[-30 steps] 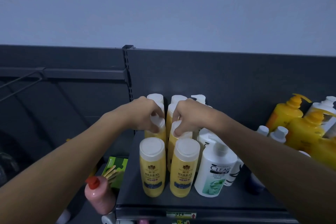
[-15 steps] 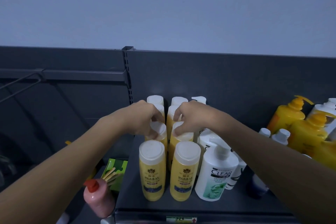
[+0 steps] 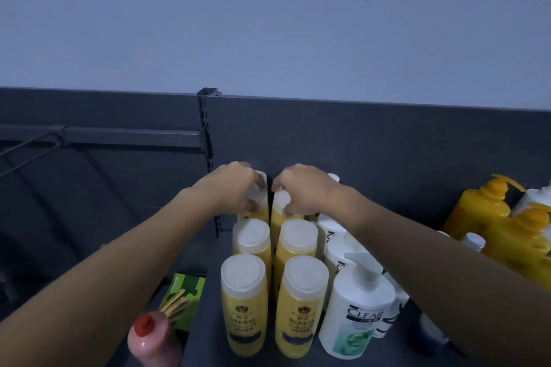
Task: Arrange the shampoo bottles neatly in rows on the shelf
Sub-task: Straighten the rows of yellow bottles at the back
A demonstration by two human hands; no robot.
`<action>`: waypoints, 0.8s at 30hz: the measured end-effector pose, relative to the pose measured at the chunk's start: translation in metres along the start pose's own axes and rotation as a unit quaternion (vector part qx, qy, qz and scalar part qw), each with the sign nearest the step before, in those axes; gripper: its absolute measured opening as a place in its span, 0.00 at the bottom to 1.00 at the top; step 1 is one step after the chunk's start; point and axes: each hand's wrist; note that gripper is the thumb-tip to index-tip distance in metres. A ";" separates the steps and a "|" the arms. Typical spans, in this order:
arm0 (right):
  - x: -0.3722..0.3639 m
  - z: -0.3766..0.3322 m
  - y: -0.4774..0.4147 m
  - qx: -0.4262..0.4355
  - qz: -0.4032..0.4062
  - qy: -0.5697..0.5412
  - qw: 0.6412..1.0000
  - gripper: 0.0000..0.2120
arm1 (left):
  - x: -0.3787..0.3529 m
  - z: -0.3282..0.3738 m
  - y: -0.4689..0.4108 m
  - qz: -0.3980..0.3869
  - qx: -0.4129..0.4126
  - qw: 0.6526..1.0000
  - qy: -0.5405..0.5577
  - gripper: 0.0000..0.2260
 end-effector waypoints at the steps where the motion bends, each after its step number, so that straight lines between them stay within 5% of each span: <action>1: -0.001 0.001 0.000 0.007 0.000 0.007 1.000 0.21 | 0.000 0.001 -0.001 -0.001 -0.001 1.000 -0.004 0.25; 24: 0.001 0.024 0.016 -0.006 0.018 -0.087 0.996 0.27 | 0.006 0.012 0.007 0.003 0.005 0.999 -0.032 0.24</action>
Point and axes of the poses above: each hand's wrist, its own y-axis away from the middle knuckle, its own x-axis out of the back of the hand, z = x × y, and after that the axes turned 2 degrees about -z, right-handed
